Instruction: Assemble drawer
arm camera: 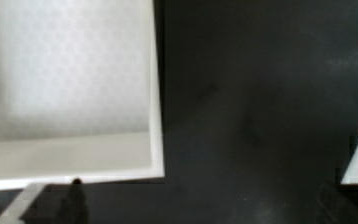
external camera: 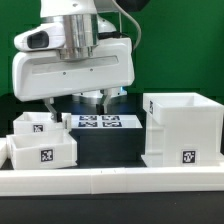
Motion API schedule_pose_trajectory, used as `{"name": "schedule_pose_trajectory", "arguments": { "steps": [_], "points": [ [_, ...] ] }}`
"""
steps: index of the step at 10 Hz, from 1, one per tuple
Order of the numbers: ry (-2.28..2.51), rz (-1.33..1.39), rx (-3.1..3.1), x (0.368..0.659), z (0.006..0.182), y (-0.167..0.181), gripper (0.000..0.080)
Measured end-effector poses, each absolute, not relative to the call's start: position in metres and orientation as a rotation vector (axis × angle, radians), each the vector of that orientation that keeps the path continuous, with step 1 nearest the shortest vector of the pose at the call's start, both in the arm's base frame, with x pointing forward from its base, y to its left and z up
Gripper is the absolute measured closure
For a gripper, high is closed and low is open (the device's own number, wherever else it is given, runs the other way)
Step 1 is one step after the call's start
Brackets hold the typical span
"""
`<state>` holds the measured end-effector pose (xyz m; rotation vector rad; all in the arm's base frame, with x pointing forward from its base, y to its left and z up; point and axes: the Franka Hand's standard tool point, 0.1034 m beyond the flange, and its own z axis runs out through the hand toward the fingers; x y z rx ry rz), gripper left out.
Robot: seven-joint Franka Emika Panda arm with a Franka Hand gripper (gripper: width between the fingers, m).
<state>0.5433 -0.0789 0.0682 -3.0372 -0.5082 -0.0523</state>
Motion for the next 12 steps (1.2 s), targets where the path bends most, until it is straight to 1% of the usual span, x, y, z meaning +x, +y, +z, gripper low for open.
{"name": "schedule_pose_trajectory", "arguments": {
  "steps": [1, 7, 9, 11, 12],
  "points": [
    [-0.522, -0.053, -3.044, 0.533, 0.056, -0.082, 0.0151],
    [-0.564, -0.023, -3.051, 0.513, 0.016, -0.097, 0.0151],
    [-0.562, -0.015, -3.051, 0.510, 0.010, -0.100, 0.0151],
    [-0.562, -0.009, -3.050, 0.509, 0.008, -0.099, 0.0151],
    [-0.561, -0.009, -3.050, 0.509, 0.008, -0.099, 0.0239]
  ]
}}
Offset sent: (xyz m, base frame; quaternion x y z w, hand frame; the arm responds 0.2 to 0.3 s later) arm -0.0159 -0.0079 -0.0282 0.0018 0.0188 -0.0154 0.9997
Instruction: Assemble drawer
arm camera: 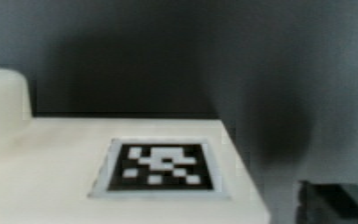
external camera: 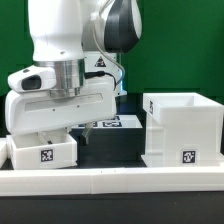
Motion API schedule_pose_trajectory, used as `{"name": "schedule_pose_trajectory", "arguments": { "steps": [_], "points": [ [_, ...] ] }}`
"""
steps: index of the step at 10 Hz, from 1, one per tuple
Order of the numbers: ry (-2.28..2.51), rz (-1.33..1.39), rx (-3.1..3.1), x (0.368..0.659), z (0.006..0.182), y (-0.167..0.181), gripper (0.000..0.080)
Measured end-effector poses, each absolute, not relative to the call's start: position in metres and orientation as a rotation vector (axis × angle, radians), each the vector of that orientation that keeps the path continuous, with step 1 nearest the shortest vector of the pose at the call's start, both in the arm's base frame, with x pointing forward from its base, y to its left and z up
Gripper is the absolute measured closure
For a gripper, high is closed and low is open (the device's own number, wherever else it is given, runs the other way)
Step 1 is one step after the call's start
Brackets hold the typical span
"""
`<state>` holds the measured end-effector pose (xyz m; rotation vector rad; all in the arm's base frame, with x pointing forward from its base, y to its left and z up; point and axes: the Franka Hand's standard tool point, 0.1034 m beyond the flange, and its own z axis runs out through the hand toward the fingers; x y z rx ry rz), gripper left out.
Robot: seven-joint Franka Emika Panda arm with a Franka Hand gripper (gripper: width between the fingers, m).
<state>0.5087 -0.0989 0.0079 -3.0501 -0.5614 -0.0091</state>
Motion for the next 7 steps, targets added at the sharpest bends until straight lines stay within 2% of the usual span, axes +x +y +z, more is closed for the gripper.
{"name": "schedule_pose_trajectory", "arguments": {
  "steps": [1, 2, 3, 4, 5, 7],
  "points": [
    [-0.561, -0.009, -3.050, 0.5087, 0.0079, -0.0988, 0.0422],
    [-0.561, -0.009, -3.050, 0.5087, 0.0079, -0.0989, 0.0558],
    [-0.561, -0.009, -3.050, 0.5087, 0.0079, -0.0988, 0.0558],
    [-0.561, -0.009, -3.050, 0.5087, 0.0079, -0.0989, 0.0727],
    [-0.562, -0.011, -3.051, 0.5091, 0.0082, -0.0990, 0.0758],
    [-0.562, -0.011, -3.051, 0.5091, 0.0083, -0.0990, 0.0758]
  ]
}}
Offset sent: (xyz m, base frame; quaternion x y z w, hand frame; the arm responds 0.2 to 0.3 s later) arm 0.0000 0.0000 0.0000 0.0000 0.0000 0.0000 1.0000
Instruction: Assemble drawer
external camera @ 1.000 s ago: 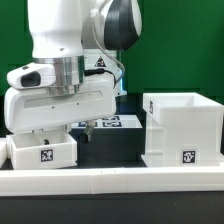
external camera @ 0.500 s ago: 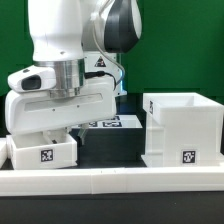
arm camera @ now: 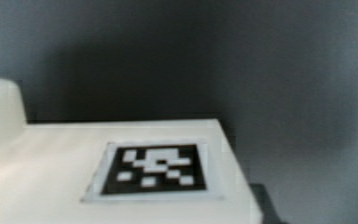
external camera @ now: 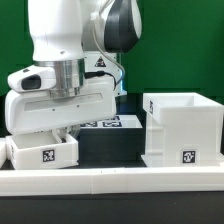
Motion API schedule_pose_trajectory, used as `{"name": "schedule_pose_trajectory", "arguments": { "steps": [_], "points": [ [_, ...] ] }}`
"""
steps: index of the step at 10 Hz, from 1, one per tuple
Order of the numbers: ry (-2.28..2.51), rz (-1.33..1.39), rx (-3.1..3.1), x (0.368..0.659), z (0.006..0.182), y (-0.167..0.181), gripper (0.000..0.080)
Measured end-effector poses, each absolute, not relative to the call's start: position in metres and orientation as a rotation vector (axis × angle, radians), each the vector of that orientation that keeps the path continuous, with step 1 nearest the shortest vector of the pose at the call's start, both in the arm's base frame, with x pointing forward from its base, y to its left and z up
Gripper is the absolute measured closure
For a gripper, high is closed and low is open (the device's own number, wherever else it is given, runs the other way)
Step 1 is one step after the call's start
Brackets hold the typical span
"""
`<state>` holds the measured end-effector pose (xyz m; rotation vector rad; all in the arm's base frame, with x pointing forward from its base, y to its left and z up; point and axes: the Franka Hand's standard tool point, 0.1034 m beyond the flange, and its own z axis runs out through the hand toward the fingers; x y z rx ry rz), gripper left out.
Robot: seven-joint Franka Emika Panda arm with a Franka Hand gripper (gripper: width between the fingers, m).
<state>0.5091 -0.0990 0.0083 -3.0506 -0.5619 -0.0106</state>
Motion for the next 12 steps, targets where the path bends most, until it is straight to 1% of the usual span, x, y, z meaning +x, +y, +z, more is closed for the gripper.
{"name": "schedule_pose_trajectory", "arguments": {
  "steps": [3, 5, 7, 8, 9, 12],
  "points": [
    [-0.590, -0.012, -3.048, 0.510, 0.009, -0.096, 0.0758],
    [-0.701, 0.027, -3.007, 0.514, 0.013, -0.074, 0.0758],
    [-0.766, 0.030, -2.982, 0.517, 0.018, -0.062, 0.0758],
    [-0.766, 0.014, -2.988, 0.515, 0.020, -0.062, 0.0758],
    [-0.763, 0.021, -2.987, 0.514, 0.018, -0.063, 0.0758],
    [-1.050, 0.014, -2.904, 0.514, 0.018, -0.065, 0.0758]
  ]
}}
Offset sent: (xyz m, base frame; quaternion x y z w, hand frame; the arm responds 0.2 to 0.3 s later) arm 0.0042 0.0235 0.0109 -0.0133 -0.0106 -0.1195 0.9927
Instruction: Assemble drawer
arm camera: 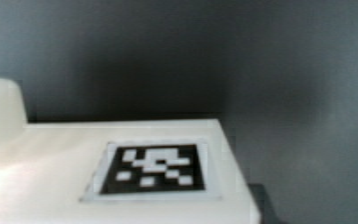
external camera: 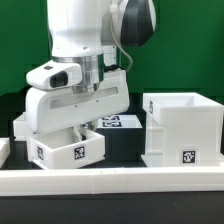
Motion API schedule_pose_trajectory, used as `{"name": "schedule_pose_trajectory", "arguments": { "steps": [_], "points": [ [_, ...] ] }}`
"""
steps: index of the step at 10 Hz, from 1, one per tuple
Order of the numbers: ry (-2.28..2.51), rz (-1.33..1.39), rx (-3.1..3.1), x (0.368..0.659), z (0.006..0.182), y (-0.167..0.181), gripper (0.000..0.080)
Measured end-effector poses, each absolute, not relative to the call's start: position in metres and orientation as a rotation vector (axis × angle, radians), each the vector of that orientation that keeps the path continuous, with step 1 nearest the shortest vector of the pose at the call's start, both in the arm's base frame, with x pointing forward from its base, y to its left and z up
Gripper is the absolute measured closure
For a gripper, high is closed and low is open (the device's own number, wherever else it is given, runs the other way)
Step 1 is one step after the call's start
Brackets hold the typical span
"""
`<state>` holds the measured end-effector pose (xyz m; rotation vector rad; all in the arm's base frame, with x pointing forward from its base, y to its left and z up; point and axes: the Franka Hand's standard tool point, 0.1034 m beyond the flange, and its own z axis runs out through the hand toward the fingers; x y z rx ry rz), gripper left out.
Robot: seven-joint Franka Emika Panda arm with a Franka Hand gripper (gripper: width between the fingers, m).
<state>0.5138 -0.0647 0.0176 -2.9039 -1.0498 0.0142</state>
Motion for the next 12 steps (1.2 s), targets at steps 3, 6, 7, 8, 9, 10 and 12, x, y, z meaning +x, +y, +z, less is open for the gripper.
{"name": "schedule_pose_trajectory", "arguments": {
  "steps": [3, 6, 7, 8, 9, 10, 12],
  "points": [
    [-1.418, -0.003, -2.750, 0.5159, 0.0197, -0.0590, 0.0758],
    [-1.704, 0.004, -2.592, 0.5152, 0.0187, -0.0594, 0.0758],
    [-1.842, 0.012, -2.503, 0.5146, 0.0180, -0.0618, 0.0758],
    [-1.966, 0.016, -2.413, 0.5127, 0.0148, -0.0650, 0.0758],
    [-2.091, 0.030, -2.319, 0.5142, 0.0151, -0.0638, 0.0758],
    [-2.215, 0.047, -2.223, 0.5179, 0.0166, -0.0599, 0.0758],
    [-2.288, 0.068, -2.163, 0.5194, 0.0171, -0.0594, 0.0758]
  ]
}}
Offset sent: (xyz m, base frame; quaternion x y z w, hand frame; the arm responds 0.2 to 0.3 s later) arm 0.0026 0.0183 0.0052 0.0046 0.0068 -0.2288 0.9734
